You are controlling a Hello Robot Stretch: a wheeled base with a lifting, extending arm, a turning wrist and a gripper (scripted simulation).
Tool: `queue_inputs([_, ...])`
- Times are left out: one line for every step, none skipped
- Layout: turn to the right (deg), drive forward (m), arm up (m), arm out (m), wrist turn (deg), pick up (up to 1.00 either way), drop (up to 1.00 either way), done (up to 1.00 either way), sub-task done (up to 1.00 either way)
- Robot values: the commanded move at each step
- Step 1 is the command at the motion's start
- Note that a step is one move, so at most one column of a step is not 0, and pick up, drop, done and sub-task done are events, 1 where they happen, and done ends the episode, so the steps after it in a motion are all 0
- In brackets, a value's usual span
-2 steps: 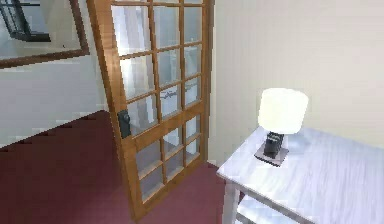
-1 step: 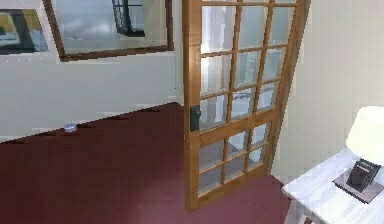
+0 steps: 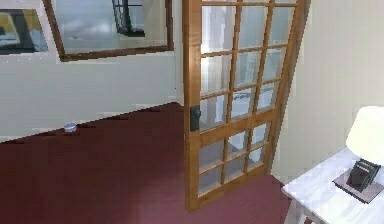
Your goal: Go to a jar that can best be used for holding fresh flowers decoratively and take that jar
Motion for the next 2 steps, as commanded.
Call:
queue_inputs([0.0,0.0,0.36,0.0,0.0,0.0,0.0,0.0,0.0])
queue_inputs([0.0,0.0,0.0,0.5,0.0,0.0,0.0,0.0,0.0])
